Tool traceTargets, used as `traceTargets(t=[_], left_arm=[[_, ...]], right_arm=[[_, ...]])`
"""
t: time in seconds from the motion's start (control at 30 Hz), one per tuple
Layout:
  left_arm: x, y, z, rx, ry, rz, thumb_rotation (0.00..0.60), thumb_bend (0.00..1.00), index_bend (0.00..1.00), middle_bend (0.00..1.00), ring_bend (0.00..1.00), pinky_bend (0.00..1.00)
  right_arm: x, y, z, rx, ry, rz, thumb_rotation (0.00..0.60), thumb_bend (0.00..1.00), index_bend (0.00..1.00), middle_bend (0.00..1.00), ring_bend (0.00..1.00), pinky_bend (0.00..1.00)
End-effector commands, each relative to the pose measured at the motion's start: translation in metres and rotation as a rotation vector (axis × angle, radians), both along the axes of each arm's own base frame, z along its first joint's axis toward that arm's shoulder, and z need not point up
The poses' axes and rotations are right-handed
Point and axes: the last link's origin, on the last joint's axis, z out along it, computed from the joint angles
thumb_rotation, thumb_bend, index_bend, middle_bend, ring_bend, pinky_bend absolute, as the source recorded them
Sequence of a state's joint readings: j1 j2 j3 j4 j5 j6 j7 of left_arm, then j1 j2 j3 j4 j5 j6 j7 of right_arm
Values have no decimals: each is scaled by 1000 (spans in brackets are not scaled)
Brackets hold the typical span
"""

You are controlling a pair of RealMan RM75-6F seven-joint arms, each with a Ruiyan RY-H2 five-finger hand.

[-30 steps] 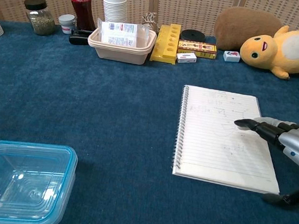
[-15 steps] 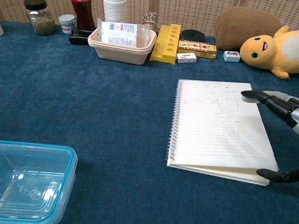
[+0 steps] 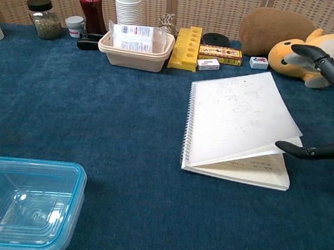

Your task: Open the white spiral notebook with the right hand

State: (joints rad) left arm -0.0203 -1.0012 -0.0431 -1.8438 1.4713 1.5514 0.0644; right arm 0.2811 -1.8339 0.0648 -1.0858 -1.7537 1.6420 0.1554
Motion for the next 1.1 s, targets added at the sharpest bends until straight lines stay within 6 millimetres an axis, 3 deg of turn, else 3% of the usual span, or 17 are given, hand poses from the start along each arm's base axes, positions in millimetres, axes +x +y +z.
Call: traceTargets(t=[0.03, 0.5, 1.1], left_arm=[[0, 0, 0, 1, -3, -1, 600, 201, 82, 62, 32, 29], [0, -3, 0, 4, -9, -2, 600, 200, 81, 62, 31, 29], [0, -6, 0, 14, -16, -8, 600, 200, 81, 60, 27, 28]], right_arm=[[6, -4, 0, 18, -40, -3, 600, 161, 28, 163, 147, 275], [44, -18, -3, 237, -162, -51, 600, 138, 28, 163, 169, 342], [123, -22, -8, 606, -344, -38, 600, 106, 2, 133, 169, 371]])
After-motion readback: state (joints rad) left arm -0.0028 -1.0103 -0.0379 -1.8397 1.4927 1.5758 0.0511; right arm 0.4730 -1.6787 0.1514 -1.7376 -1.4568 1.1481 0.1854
